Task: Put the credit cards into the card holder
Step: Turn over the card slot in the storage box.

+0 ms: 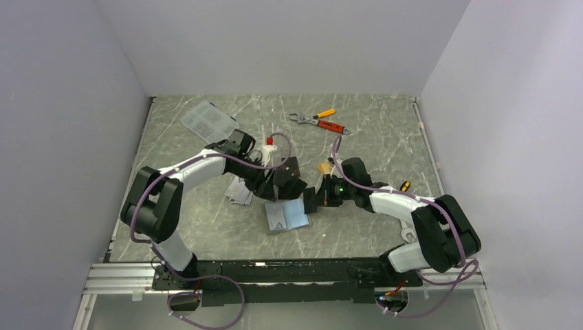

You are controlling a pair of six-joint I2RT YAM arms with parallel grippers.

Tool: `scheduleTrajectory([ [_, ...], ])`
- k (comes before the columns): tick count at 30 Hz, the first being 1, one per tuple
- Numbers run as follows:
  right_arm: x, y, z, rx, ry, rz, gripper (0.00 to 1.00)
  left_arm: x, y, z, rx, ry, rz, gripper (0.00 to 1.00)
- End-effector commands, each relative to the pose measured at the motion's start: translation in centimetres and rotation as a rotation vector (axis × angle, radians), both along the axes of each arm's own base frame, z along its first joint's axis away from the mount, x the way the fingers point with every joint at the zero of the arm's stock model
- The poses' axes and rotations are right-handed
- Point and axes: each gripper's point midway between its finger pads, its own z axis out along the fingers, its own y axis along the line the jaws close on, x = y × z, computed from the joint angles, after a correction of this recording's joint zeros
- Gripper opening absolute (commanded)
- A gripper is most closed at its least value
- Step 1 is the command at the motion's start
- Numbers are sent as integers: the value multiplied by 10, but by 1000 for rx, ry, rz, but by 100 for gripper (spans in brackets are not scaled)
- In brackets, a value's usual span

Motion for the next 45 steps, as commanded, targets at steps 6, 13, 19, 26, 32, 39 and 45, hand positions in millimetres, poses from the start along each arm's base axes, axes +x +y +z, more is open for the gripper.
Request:
scheduleTrajectory([
  [6, -4, 2, -1, 16, -24, 2, 0, -20, 16, -6, 42, 13, -37, 62],
  [13, -7, 6, -1, 46, -14, -3, 0, -34, 19, -19, 42, 78, -39, 60],
  [19, -3, 8, 12, 63, -40, -13, 0, -34, 22, -28, 69, 77, -45, 53],
  [26, -3, 13, 25, 107, -49, -7, 0, -35, 22, -31, 69, 82, -54, 47],
  [32, -8, 23, 31, 160, -37, 11, 0, -33, 23, -30, 72, 63, -55, 45],
  [39, -15, 39, 42, 228, -29, 51, 0, -32, 24, -28, 64, 52, -64, 43],
  [45, -20, 48, 39, 237, -13, 73, 0, -26, 27, -23, 54, 27, -75, 42],
])
